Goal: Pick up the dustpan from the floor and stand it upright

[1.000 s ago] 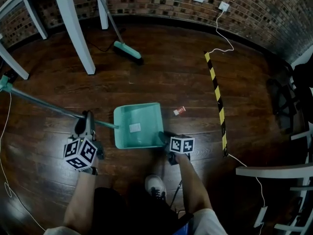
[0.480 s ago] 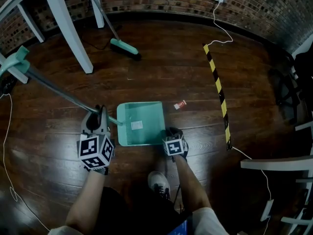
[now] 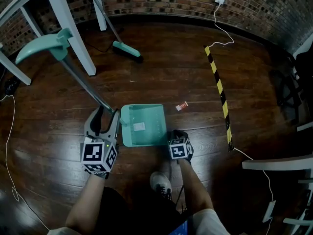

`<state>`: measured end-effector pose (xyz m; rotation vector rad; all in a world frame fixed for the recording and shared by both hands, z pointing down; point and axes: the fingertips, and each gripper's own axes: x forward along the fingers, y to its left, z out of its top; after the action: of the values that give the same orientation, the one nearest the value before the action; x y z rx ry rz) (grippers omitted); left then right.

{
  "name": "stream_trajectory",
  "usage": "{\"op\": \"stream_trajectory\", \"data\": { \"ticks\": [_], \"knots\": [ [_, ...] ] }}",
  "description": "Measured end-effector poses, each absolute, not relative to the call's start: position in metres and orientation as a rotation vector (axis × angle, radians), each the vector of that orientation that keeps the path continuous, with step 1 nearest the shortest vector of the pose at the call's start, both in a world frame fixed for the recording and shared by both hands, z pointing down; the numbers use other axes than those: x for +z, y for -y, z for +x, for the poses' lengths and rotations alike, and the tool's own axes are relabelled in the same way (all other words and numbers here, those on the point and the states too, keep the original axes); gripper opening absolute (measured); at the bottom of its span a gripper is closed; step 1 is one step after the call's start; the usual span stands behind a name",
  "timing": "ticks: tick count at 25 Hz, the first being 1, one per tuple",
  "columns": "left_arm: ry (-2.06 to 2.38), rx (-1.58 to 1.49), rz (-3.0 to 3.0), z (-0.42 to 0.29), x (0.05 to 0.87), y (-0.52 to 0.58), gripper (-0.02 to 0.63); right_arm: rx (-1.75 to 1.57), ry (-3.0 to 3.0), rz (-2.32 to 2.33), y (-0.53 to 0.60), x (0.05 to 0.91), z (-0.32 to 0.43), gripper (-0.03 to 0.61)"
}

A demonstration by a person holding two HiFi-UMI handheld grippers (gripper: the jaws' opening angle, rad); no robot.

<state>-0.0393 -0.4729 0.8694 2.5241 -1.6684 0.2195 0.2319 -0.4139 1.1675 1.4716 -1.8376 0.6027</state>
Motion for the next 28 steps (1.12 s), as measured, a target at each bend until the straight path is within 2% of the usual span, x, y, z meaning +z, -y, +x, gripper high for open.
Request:
{"op": "stream_trajectory", "data": {
  "ticks": [11,12,13,18,24,28],
  "knots": [
    [1.685,0.265,2.543,-0.044,0.856,0.438,0.241,0.516,2.024,1.568,0.423,1.096,0.207,-0.02],
    [1.701,0.27,2.526,-0.049,0.851,0.432,0.19,0.501,2.044,1.596,0.423,1.082,0.207,-0.02],
    [1.713,0.271,2.513,-0.052,0.845,0.427,0.096,0.482,2.065,1.616,0.422,1.064,0.207,-0.021],
    [1.691,0.307,2.557,-0.05,0.774,0.407,-0.011,0.389,2.134,1.624,0.415,0.942,0.2,-0.021],
    [1.644,0.356,2.556,-0.059,0.665,0.388,-0.005,0.154,2.182,1.567,0.395,0.756,0.18,-0.021],
    [1.634,0.348,2.581,-0.069,0.558,0.369,-0.006,0.061,2.233,1.57,0.377,0.614,0.165,-0.022]
  ]
}}
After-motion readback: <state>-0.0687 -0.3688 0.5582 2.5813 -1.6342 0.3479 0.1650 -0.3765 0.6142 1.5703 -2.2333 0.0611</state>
